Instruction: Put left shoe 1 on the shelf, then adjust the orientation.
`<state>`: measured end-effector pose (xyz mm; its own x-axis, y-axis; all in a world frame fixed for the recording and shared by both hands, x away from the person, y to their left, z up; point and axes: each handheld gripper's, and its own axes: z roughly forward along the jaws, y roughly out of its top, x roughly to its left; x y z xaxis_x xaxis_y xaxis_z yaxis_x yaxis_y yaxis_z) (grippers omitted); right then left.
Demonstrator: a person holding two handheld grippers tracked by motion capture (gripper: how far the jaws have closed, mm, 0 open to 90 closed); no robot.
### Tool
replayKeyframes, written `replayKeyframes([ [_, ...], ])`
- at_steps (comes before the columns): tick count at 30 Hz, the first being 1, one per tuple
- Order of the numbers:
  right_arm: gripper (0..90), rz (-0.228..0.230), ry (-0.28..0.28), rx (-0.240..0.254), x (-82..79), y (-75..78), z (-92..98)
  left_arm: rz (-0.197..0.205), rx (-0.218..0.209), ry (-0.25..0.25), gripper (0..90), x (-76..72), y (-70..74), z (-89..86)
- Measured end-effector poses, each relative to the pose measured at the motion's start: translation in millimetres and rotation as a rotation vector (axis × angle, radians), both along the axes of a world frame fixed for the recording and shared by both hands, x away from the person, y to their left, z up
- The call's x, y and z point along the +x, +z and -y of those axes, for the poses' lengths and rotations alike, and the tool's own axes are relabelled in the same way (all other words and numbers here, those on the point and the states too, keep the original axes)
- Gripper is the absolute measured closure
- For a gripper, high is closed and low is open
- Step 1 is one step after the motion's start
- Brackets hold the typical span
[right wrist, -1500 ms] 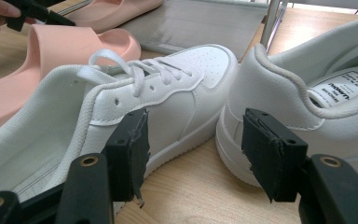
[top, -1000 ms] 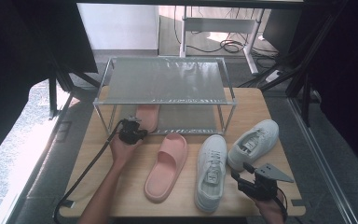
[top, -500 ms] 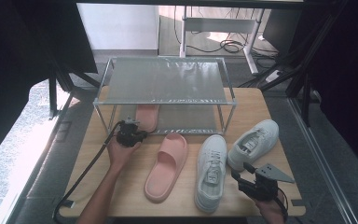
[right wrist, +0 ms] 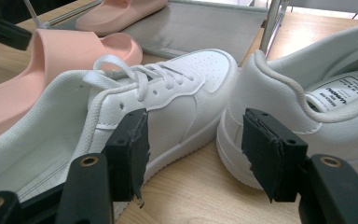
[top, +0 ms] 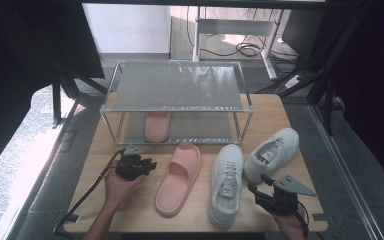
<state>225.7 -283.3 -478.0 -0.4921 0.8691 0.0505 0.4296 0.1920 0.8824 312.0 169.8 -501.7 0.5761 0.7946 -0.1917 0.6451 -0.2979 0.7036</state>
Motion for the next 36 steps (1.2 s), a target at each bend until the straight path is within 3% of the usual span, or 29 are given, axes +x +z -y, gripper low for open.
replayKeyframes([
  [10, 41.0, 0.001, 0.003, 0.0, 0.0, 0.9, -0.2, -0.006, 0.033, -0.025, 62.3, -35.4, -4.6, -6.5],
  [17, 41.1, 0.004, -0.004, 0.005, -0.9, 1.9, 1.2, -0.017, 0.048, -0.046, 75.0, -51.1, -6.2, -11.3],
  [20, 41.1, 0.007, -0.003, 0.005, -1.2, 2.3, 0.7, -0.022, 0.063, -0.053, 76.3, -56.8, -8.9, -10.3],
  [29, 41.1, 0.003, 0.002, 0.003, -0.3, 0.9, -1.3, -0.049, 0.045, -0.064, 76.2, -60.4, -19.8, -6.5],
  [36, 41.1, 0.003, 0.002, 0.003, -0.4, 1.0, -1.3, -0.026, 0.03, -0.077, 74.8, -60.0, -10.1, 1.9],
])
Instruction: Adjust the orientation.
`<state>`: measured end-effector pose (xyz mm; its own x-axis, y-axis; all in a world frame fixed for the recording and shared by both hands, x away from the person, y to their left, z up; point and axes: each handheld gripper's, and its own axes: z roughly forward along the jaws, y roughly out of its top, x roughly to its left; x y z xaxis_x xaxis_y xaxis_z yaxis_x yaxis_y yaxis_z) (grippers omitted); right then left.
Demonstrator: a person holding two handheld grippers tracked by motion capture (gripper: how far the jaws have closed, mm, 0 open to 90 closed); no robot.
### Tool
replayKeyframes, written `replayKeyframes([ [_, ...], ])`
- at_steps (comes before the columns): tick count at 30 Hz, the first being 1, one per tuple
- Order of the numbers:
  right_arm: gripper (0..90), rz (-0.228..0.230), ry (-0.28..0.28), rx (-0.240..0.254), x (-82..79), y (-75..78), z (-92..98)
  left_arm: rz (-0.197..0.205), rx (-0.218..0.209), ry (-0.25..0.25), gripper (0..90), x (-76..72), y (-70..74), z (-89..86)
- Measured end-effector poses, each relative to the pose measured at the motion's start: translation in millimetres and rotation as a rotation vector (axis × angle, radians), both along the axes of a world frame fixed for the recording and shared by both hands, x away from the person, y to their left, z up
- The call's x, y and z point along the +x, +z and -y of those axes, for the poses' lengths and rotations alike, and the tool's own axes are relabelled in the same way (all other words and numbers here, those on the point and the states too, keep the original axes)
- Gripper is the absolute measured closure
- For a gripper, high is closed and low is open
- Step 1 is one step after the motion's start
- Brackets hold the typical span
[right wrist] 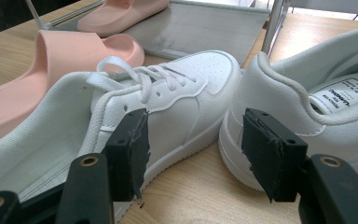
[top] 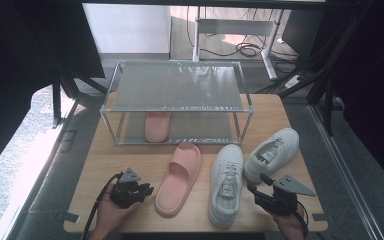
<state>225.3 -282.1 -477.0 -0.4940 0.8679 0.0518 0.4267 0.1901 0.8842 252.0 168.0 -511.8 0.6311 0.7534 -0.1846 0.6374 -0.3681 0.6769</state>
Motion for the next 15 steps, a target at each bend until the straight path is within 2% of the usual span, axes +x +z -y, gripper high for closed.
replayKeyframes([
  [8, 41.1, 0.0, 0.0, 0.0, -0.3, 0.2, 0.3, 0.028, -0.021, 0.004, 69.0, 8.6, 15.0, 16.8],
  [15, 41.1, -0.002, -0.002, 0.0, 0.1, 0.1, 1.8, 0.037, -0.007, 0.029, 64.5, 24.5, 18.4, 31.5],
])
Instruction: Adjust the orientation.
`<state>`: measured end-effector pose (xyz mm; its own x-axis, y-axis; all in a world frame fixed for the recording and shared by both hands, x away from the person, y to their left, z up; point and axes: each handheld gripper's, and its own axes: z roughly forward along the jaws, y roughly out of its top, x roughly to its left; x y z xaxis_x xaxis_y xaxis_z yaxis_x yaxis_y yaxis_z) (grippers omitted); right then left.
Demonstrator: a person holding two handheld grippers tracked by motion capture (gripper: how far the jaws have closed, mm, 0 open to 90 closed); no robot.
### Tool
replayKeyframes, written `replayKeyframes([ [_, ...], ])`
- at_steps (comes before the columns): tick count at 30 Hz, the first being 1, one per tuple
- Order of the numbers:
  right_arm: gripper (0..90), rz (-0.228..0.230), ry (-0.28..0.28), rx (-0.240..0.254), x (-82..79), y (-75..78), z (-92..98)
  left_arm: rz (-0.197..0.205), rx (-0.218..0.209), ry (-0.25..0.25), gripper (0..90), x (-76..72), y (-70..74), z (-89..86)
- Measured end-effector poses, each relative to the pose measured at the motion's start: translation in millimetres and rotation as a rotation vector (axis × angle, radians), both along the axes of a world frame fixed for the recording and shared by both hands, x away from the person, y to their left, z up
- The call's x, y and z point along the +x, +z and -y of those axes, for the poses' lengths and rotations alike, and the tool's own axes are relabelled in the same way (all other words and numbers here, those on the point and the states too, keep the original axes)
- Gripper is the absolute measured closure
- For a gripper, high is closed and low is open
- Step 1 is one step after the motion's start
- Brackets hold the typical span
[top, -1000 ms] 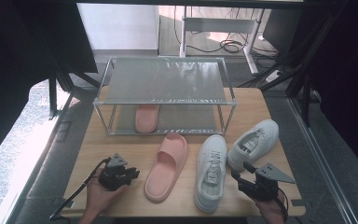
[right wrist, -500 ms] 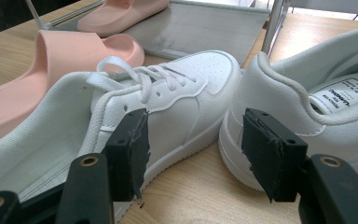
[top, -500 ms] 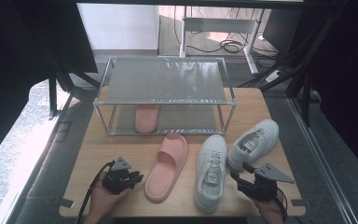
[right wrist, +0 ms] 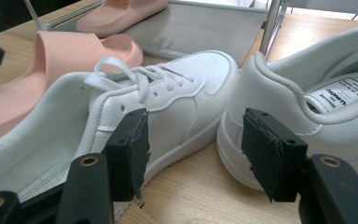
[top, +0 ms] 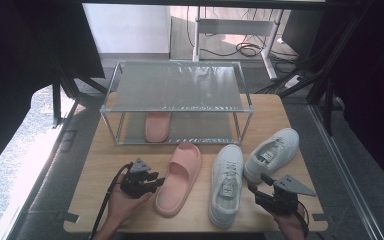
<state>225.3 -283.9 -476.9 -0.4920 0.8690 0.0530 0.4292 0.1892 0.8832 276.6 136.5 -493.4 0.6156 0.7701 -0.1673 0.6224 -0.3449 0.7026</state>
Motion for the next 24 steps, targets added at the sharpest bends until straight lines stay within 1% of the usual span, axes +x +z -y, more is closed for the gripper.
replayKeyframes([
  [4, 41.1, 0.001, 0.001, 0.0, -0.2, 0.0, 0.0, 0.0, 0.01, 0.008, 64.3, 12.7, -0.5, 9.3],
  [6, 41.1, 0.001, -0.001, 0.0, -0.2, 0.1, 0.8, -0.009, 0.002, 0.009, 64.2, 19.1, -1.5, 12.5],
  [8, 41.1, 0.001, -0.003, 0.001, -0.2, 0.1, 1.7, -0.013, 0.003, 0.01, 64.3, 24.4, -2.0, 15.4],
  [10, 41.1, -0.001, -0.005, 0.003, -0.1, 0.0, 2.5, -0.018, -0.001, 0.012, 64.3, 28.5, -2.5, 18.8],
  [14, 41.1, 0.0, -0.006, 0.003, 0.6, -1.0, 2.8, -0.016, 0.006, 0.009, 65.2, 35.9, -2.5, 26.7],
  [16, 41.1, -0.001, -0.005, 0.004, 0.5, -0.9, 2.7, -0.007, 0.029, 0.018, 66.3, 39.1, -2.6, 30.4],
  [18, 41.1, 0.0, -0.006, 0.004, 0.0, -0.3, 2.8, -0.007, 0.034, 0.02, 67.4, 42.3, -3.1, 31.7],
  [20, 41.0, 0.004, -0.007, 0.004, -0.1, 0.0, 3.5, -0.014, 0.028, 0.026, 68.2, 45.8, -4.1, 31.4],
  [22, 41.1, 0.002, -0.008, 0.005, 0.3, -0.2, 3.8, -0.016, 0.029, 0.038, 68.3, 49.9, -6.6, 32.3],
  [24, 41.0, -0.001, -0.007, 0.005, 0.6, -0.8, 3.1, -0.026, 0.025, 0.044, 68.4, 53.8, -9.4, 34.2],
])
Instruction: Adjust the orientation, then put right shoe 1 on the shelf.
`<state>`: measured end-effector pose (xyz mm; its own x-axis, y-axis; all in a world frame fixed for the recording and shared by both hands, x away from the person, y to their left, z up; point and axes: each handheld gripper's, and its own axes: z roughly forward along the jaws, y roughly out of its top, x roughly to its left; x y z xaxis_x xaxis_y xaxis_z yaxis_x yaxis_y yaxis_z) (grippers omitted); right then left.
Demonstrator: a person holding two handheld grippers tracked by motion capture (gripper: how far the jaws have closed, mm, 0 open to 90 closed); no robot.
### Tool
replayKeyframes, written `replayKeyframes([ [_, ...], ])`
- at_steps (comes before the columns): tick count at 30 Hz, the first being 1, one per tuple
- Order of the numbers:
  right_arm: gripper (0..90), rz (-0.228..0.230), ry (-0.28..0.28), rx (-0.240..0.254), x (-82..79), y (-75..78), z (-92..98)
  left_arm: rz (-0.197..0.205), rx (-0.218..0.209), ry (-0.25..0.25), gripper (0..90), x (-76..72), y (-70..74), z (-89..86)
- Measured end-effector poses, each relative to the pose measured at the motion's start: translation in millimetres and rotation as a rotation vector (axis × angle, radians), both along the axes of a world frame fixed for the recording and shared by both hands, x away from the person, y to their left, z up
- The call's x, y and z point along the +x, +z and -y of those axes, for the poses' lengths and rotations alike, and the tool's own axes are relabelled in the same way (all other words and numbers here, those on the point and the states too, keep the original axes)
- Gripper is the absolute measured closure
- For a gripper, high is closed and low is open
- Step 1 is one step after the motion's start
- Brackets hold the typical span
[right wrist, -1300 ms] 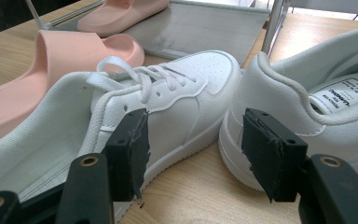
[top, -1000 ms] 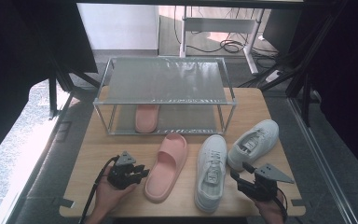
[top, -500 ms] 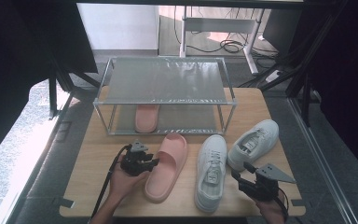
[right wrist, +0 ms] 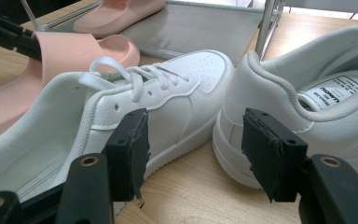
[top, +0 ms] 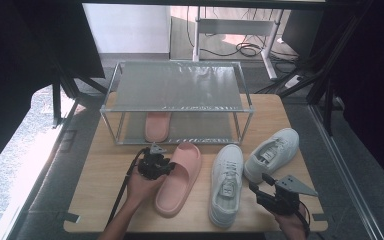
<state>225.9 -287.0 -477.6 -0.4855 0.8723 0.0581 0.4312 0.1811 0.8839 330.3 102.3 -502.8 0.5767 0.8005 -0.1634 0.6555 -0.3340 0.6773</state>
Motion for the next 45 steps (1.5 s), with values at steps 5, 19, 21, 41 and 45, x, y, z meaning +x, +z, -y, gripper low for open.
replayKeyframes([
  [5, 41.0, 0.0, 0.003, -0.004, -0.3, -0.5, -0.4, 0.02, 0.016, 0.03, 78.2, 3.8, -1.0, 0.7],
  [19, 41.1, 0.004, 0.001, -0.001, -0.1, 0.6, 0.9, 0.064, -0.037, 0.044, 83.5, 8.0, 12.0, 0.2],
  [21, 41.0, 0.0, -0.001, -0.002, -0.1, 0.3, 1.2, 0.069, -0.05, 0.051, 83.5, 11.6, 14.9, 0.8],
  [41, 41.1, -0.005, -0.003, 0.0, 1.1, -2.6, 3.5, 0.099, -0.047, 0.134, 82.3, 74.7, 24.6, 27.7],
  [45, 41.1, -0.002, -0.006, 0.002, 0.9, -2.3, 5.5, 0.105, -0.033, 0.162, 82.0, 83.7, 18.4, 33.9],
])
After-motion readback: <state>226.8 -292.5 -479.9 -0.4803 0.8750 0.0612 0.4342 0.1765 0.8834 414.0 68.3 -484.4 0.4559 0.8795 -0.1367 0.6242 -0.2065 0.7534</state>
